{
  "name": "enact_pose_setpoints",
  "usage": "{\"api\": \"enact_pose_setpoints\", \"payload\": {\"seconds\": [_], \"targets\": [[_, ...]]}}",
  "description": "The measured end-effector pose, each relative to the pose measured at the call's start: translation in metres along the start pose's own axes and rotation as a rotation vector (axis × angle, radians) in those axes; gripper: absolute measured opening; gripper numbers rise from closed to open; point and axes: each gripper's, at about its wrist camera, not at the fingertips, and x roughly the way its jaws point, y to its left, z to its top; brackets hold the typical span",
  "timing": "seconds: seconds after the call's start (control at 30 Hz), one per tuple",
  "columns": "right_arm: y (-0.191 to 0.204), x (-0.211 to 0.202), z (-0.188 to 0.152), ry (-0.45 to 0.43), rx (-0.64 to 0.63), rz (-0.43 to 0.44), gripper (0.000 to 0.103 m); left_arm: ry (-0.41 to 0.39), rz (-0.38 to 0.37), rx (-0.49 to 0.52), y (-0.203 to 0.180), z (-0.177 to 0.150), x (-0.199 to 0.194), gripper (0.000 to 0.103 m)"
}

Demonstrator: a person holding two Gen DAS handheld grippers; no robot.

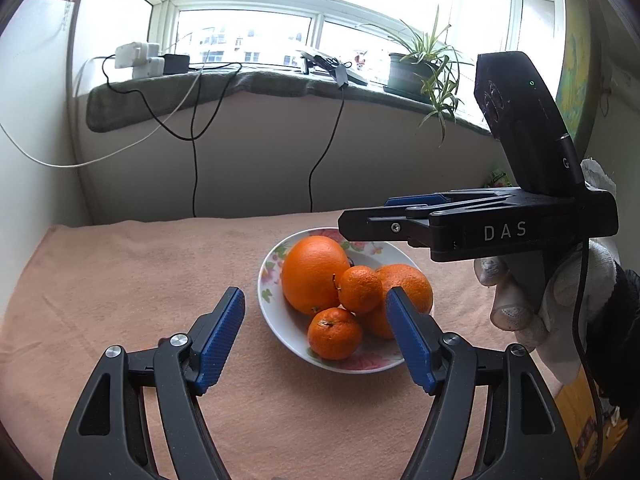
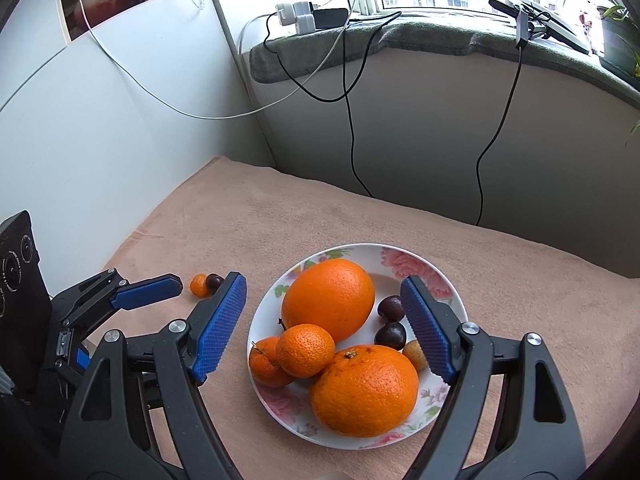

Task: Organize fruits
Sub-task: 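Lift both tools away from the plate, then move the left tool to the small kumquat while the right tool approaches the dark cherry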

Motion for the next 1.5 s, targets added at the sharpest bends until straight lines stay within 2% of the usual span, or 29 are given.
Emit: {"api": "enact_pose_setpoints", "payload": {"seconds": [0.4,0.8,0.9,1.03,1.17,1.3,1.5], "targets": [[0.033,0.022,0.012,0.032,-0.069,0.04,0.082,0.004,0.065,-0.061,0.043,-0.014,-0.011,0.073],[0.07,0.06,0.018,0.109,-0.126,0.104,0.081,0.043,0.114,-0.134,0.087,-0.038,-0.013,0.073],[0.078,0.07,0.018,0.136,-0.144,0.123,0.072,0.057,0.112,-0.138,0.094,-0.042,-0.01,0.067],[0.088,0.083,0.016,0.182,-0.159,0.146,0.07,0.076,0.107,-0.141,0.1,-0.045,-0.006,0.058],[0.097,0.1,0.013,0.246,-0.188,0.178,0.056,0.098,0.094,-0.131,0.103,-0.047,0.001,0.048],[0.102,0.118,0.008,0.306,-0.193,0.195,0.053,0.124,0.091,-0.12,0.107,-0.046,0.009,0.042],[0.107,0.137,0.007,0.362,-0.189,0.208,0.049,0.158,0.091,-0.115,0.114,-0.046,0.021,0.04]]}}
